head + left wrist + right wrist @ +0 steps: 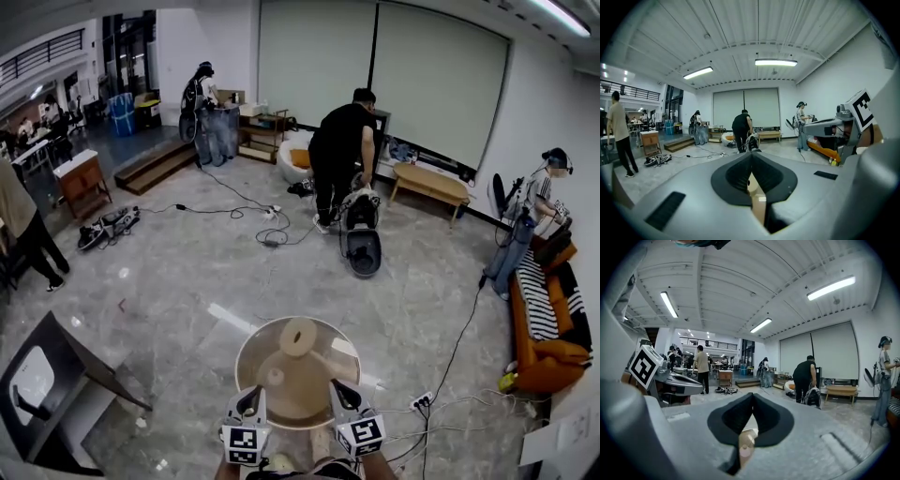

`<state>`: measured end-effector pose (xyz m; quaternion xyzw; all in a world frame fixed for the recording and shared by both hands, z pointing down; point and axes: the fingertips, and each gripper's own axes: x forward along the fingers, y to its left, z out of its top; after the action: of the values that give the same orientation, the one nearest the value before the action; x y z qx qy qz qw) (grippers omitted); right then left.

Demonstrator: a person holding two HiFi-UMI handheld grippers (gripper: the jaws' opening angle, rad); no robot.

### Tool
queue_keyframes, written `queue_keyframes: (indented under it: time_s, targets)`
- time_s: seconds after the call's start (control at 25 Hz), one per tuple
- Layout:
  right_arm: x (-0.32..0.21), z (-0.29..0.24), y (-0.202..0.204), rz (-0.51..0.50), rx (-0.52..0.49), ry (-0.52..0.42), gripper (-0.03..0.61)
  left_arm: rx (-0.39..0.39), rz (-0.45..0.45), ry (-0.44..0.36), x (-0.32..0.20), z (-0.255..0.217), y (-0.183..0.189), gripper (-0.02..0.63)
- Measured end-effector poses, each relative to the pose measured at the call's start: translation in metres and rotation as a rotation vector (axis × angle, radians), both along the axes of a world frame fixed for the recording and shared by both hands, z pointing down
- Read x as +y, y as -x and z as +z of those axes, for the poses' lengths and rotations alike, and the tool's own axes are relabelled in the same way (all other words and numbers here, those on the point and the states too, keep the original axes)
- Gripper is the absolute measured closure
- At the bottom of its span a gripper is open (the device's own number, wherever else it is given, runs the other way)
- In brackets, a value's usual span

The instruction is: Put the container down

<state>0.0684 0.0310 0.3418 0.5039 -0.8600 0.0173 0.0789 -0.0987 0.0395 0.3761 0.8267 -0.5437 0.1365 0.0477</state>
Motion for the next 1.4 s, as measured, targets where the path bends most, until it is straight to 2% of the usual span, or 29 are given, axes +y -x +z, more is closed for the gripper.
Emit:
queue_keyframes:
  time_s: [0.2, 0.48, 1.4]
  targets:
    - [0.027, -0.016, 0.004, 0.006, -0.012, -0.018, 0.578, 0.0, 0.011, -0.006, 0.03, -0.014, 0.009, 0.596]
    - [0.047, -0.018, 0.008, 0.013, -0.021, -0.031, 0.578, -0.001, -0.025, -0.046, 0.056, -0.018, 0.022, 0.595]
    - [0.046, -0.017, 0.018, -0.015, -0.014, -0.037, 0.578, -0.004, 0.0, -0.045, 0.057, -0.018, 0.014, 0.597]
